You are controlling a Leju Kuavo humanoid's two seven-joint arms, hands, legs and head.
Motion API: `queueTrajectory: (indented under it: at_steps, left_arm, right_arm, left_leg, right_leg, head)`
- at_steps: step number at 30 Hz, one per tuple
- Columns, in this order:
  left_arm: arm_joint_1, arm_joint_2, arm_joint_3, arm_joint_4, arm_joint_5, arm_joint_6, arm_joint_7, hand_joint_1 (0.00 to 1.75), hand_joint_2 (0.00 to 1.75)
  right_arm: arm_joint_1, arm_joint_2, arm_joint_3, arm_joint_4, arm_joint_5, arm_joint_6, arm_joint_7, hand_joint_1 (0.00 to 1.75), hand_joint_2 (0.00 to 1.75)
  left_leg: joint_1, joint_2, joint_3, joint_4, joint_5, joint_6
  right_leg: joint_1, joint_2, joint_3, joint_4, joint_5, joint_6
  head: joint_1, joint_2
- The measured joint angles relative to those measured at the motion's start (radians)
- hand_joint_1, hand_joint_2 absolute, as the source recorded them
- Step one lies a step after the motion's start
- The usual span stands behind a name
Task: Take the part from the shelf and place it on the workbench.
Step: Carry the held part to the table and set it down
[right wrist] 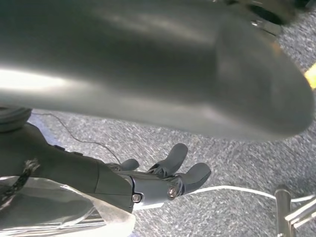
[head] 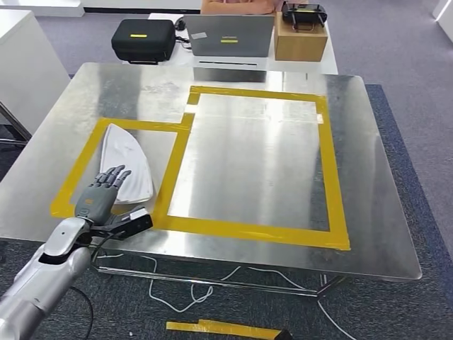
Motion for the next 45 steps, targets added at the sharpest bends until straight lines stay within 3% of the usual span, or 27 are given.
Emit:
queueTrajectory:
  at_steps: [2, 5, 7, 9, 10, 11, 12, 15, 17, 19, 20, 22, 24, 25, 26, 27, 29, 31, 33, 35, 36, 39, 40, 41, 42, 43, 45]
  left_arm:
    - [-0.001, 0.001, 0.004, 0.005, 0.0, 0.001, 0.0, 0.0, 0.0]
    - [0.0, 0.004, 0.009, 0.015, 0.001, 0.006, 0.0, 0.0, 0.0]
    - [0.001, 0.005, 0.01, 0.021, 0.002, 0.008, 0.001, 0.0, 0.0]
    - [0.002, 0.006, 0.011, 0.027, 0.003, 0.008, 0.002, 0.0, 0.0]
    - [0.004, 0.006, 0.011, 0.031, 0.003, 0.008, 0.002, 0.0, 0.0]
    - [0.005, 0.005, 0.012, 0.034, 0.003, 0.009, 0.002, 0.0, 0.0]
    - [0.006, 0.006, 0.013, 0.036, 0.003, 0.009, 0.002, 0.0, 0.0]
    - [0.002, 0.006, 0.022, 0.039, 0.003, 0.012, 0.004, 0.0, 0.0]
    - [-0.001, 0.008, 0.026, 0.039, 0.003, 0.013, 0.005, 0.0, 0.0]
    - [-0.002, 0.009, 0.028, 0.04, 0.002, 0.012, 0.008, 0.0, 0.0]
    - [-0.002, 0.009, 0.028, 0.04, 0.001, 0.012, 0.01, 0.0, 0.0]
    - [-0.004, 0.007, 0.028, 0.04, -0.002, 0.012, 0.014, 0.0, 0.0]
    - [-0.003, 0.006, 0.028, 0.042, -0.004, 0.012, 0.017, 0.0, 0.0]
    - [-0.002, 0.006, 0.029, 0.044, -0.005, 0.012, 0.018, 0.0, 0.0]
    - [-0.002, 0.006, 0.029, 0.046, -0.005, 0.012, 0.019, 0.0, 0.0]
    - [-0.002, 0.005, 0.029, 0.049, -0.006, 0.012, 0.02, 0.0, 0.0]
    - [-0.001, 0.006, 0.033, 0.053, -0.007, 0.012, 0.023, 0.0, 0.0]
    - [-0.002, 0.009, 0.04, 0.056, -0.009, 0.013, 0.028, 0.0, 0.0]
    - [-0.003, 0.013, 0.045, 0.06, -0.012, 0.014, 0.032, 0.0, 0.0]
    - [-0.001, 0.015, 0.05, 0.07, -0.017, 0.014, 0.037, 0.0, 0.0]
    - [0.0, 0.016, 0.052, 0.075, -0.019, 0.014, 0.039, 0.0, 0.0]
    - [0.005, 0.019, 0.057, 0.09, -0.024, 0.014, 0.046, 0.0, 0.0]
    - [0.008, 0.02, 0.059, 0.097, -0.024, 0.014, 0.049, 0.0, 0.0]
    - [0.012, 0.02, 0.061, 0.104, -0.024, 0.015, 0.052, 0.0, 0.0]
    - [0.017, 0.02, 0.064, 0.11, -0.023, 0.016, 0.054, 0.0, 0.0]
    - [0.02, 0.02, 0.069, 0.116, -0.02, 0.017, 0.056, 0.0, 0.0]
    - [0.024, 0.02, 0.083, 0.124, -0.009, 0.022, 0.058, 0.0, 0.0]
  right_arm:
    - [0.0, 0.0, 0.002, -0.003, -0.001, 0.0, 0.002, 0.0, 0.0]
    - [0.002, -0.001, 0.003, -0.004, -0.004, 0.001, 0.005, 0.0, 0.0]
    - [0.001, -0.001, 0.005, -0.004, -0.006, 0.001, 0.005, 0.0, 0.0]
    - [0.002, -0.001, 0.007, -0.005, -0.009, 0.001, 0.006, 0.0, 0.0]
    - [0.003, -0.001, 0.009, -0.005, -0.011, 0.001, 0.006, 0.0, 0.0]
    - [0.003, -0.002, 0.009, -0.005, -0.013, 0.001, 0.006, 0.0, 0.0]
    - [0.003, -0.002, 0.01, -0.005, -0.014, 0.001, 0.006, 0.0, 0.0]
    - [0.001, -0.001, 0.011, -0.005, -0.017, 0.001, 0.006, 0.0, 0.0]
    - [0.001, -0.001, 0.011, -0.005, -0.018, 0.001, 0.006, 0.0, 0.0]
    - [0.002, -0.002, 0.012, -0.005, -0.018, 0.0, 0.006, 0.0, 0.0]
    - [0.002, -0.002, 0.012, -0.005, -0.019, 0.0, 0.006, 0.0, 0.0]
    - [0.002, -0.003, 0.012, -0.005, -0.02, 0.0, 0.007, 0.0, 0.0]
    - [0.002, -0.004, 0.012, -0.005, -0.02, -0.001, 0.007, 0.0, 0.0]
    - [0.002, -0.004, 0.012, -0.005, -0.02, -0.001, 0.007, 0.0, 0.0]
    - [0.002, -0.004, 0.013, -0.005, -0.02, -0.001, 0.008, 0.0, 0.0]
    - [0.002, -0.005, 0.013, -0.005, -0.02, -0.001, 0.008, 0.0, 0.0]
    - [0.0, -0.007, 0.013, -0.005, -0.02, -0.001, 0.008, 0.0, 0.0]
    - [-0.002, -0.008, 0.013, -0.005, -0.021, -0.002, 0.009, 0.0, 0.0]
    - [-0.003, -0.008, 0.014, -0.005, -0.022, -0.002, 0.009, 0.0, 0.0]
    - [-0.001, -0.008, 0.016, -0.004, -0.023, -0.002, 0.01, 0.0, 0.0]
    - [-0.001, -0.008, 0.017, -0.004, -0.024, -0.002, 0.01, 0.0, 0.0]
    - [-0.002, -0.008, 0.018, -0.003, -0.027, -0.002, 0.009, 0.0, 0.0]
    - [-0.002, -0.008, 0.018, -0.002, -0.028, -0.002, 0.008, 0.0, 0.0]
    - [-0.002, -0.008, 0.018, -0.001, -0.031, -0.002, 0.007, 0.0, 0.0]
    - [-0.002, -0.008, 0.018, 0.001, -0.033, -0.002, 0.004, 0.0, 0.0]
    - [-0.002, -0.008, 0.018, 0.003, -0.035, -0.003, 0.001, 0.0, 0.0]
    - [-0.004, -0.006, 0.018, 0.008, -0.039, -0.004, -0.008, 0.0, 0.0]
  left_leg:
    - [-0.002, -0.003, -0.008, 0.008, 0.006, -0.013]
    - [0.001, -0.001, -0.019, 0.025, -0.008, -0.029]
    - [0.004, 0.004, -0.049, 0.107, -0.077, -0.038]
    - [0.005, 0.007, -0.088, 0.236, -0.155, -0.045]
    - [0.005, 0.007, -0.094, 0.277, -0.171, -0.045]
    - [0.005, 0.007, -0.083, 0.283, -0.168, -0.043]
    - [0.004, 0.007, -0.053, 0.249, -0.148, -0.039]
    - [-0.003, 0.009, 0.08, 0.048, -0.094, -0.017]
    - [-0.01, 0.01, 0.111, -0.011, -0.093, -0.009]
    - [-0.011, 0.012, 0.107, -0.021, -0.078, -0.003]
    - [-0.009, 0.013, 0.102, -0.026, -0.067, 0.003]
    - [-0.005, 0.016, 0.084, -0.034, -0.043, 0.014]
    - [-0.005, 0.016, 0.057, -0.033, -0.023, 0.018]
    - [-0.005, 0.016, 0.042, -0.032, -0.013, 0.017]
    - [-0.004, 0.016, 0.028, -0.031, -0.002, 0.015]
    - [-0.004, 0.016, 0.015, -0.03, 0.007, 0.013]
    - [-0.002, 0.016, -0.007, -0.023, 0.021, 0.005]
    - [-0.005, 0.016, -0.024, -0.011, 0.032, -0.005]
    - [-0.007, 0.017, -0.034, -0.003, 0.045, -0.013]
    - [-0.006, 0.016, -0.042, 0.003, 0.043, -0.023]
    - [-0.004, 0.015, -0.052, 0.021, 0.02, -0.029]
    - [0.0, 0.015, -0.104, 0.19, -0.115, -0.043]
    - [0.001, 0.015, -0.115, 0.25, -0.144, -0.044]
    - [0.001, 0.015, -0.112, 0.284, -0.149, -0.043]
    - [0.001, 0.015, -0.093, 0.281, -0.135, -0.04]
    - [0.0, 0.015, -0.058, 0.243, -0.11, -0.035]
    - [-0.005, 0.015, 0.046, 0.101, -0.079, -0.018]
  right_leg:
    - [0.002, 0.004, 0.019, -0.033, 0.002, -0.008]
    - [0.001, 0.002, 0.006, -0.033, 0.012, -0.031]
    - [0.001, -0.001, -0.008, -0.034, 0.024, -0.049]
    - [0.005, -0.005, -0.025, -0.033, 0.036, -0.059]
    - [0.007, -0.007, -0.035, -0.033, 0.042, -0.062]
    - [0.009, -0.008, -0.044, -0.033, 0.049, -0.063]
    - [0.011, -0.009, -0.053, -0.032, 0.057, -0.063]
    - [0.017, -0.011, -0.072, -0.033, 0.077, -0.057]
    - [0.017, -0.013, -0.076, -0.034, 0.09, -0.048]
    - [0.014, -0.013, -0.079, -0.037, 0.098, -0.035]
    - [0.013, -0.012, -0.086, -0.03, 0.086, -0.029]
    - [0.013, -0.01, -0.113, 0.035, 0.014, -0.02]
    - [0.012, -0.01, -0.148, 0.161, -0.076, -0.012]
    - [0.011, -0.01, -0.156, 0.213, -0.096, -0.009]
    - [0.011, -0.01, -0.151, 0.239, -0.093, -0.006]
    - [0.011, -0.01, -0.129, 0.227, -0.072, -0.005]
    - [0.01, -0.01, -0.037, 0.112, -0.023, -0.004]
    - [0.011, -0.006, 0.055, -0.02, -0.02, -0.009]
    - [0.013, -0.004, 0.08, -0.064, -0.031, -0.02]
    - [0.012, -0.007, 0.063, -0.059, -0.02, -0.039]
    - [0.011, -0.008, 0.055, -0.058, -0.011, -0.049]
    - [0.013, -0.012, 0.019, -0.057, 0.019, -0.066]
    - [0.015, -0.012, 0.005, -0.056, 0.029, -0.067]
    - [0.016, -0.013, -0.008, -0.054, 0.039, -0.068]
    - [0.018, -0.013, -0.021, -0.053, 0.047, -0.068]
    - [0.021, -0.013, -0.033, -0.051, 0.056, -0.068]
    - [0.026, -0.013, -0.051, -0.049, 0.071, -0.065]
  head:
    - [-0.001, 0.0]
    - [-0.002, 0.0]
    - [-0.005, 0.0]
    - [-0.006, 0.0]
    - [-0.006, 0.0]
    - [-0.006, 0.0]
    - [-0.006, 0.0]
    - [-0.005, 0.0]
    - [-0.006, 0.0]
    - [-0.009, 0.0]
    - [-0.008, 0.0]
    - [-0.004, 0.0]
    - [0.0, 0.0]
    - [0.0, 0.0]
    - [0.0, 0.0]
    - [0.0, 0.0]
    - [0.0, 0.0]
    - [0.0, 0.0]
    - [-0.001, 0.0]
    - [-0.001, 0.0]
    - [-0.002, 0.0]
    - [-0.004, 0.0]
    - [-0.004, 0.0]
    - [-0.004, 0.0]
    - [-0.004, 0.0]
    - [-0.004, 0.0]
    - [-0.004, 0.0]
